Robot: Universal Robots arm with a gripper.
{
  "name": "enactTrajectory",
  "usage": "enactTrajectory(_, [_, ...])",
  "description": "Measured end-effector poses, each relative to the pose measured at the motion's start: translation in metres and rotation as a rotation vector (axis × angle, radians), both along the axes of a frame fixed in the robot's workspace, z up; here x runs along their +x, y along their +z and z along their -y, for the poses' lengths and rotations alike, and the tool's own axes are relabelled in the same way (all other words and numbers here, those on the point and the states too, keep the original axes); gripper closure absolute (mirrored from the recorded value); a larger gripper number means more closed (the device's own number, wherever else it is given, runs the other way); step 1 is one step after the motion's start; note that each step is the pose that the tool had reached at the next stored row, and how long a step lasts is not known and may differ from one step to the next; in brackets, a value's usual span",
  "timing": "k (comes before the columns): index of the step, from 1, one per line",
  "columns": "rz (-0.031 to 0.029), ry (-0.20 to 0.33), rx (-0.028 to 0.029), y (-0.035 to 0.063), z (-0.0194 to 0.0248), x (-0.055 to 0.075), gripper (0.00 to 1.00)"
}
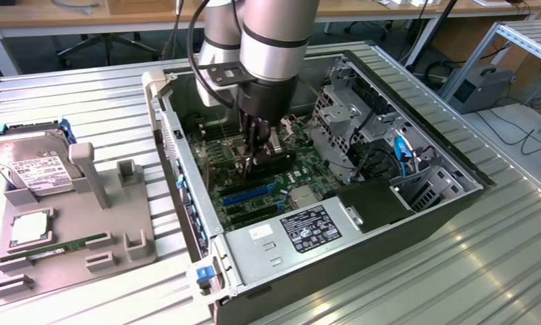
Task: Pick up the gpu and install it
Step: 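Insert the gpu into the slot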
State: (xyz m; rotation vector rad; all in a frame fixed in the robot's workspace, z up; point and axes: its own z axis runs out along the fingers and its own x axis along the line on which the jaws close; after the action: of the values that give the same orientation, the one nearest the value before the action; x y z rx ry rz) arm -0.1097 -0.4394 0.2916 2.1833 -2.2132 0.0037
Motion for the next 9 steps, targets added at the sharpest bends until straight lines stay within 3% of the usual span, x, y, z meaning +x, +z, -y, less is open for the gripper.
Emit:
enactTrajectory(3, [0.0000, 0.000, 0.0001, -0.0008, 0.0041, 0.0000, 0.73])
enactTrajectory(7, [0.0002, 0.000, 0.0004, -0.0017, 0.0060, 0.0005, 0.73])
enactTrajectory(9, [0.0000, 0.000, 0.0039, -0.0019, 0.0068, 0.0009, 0.73])
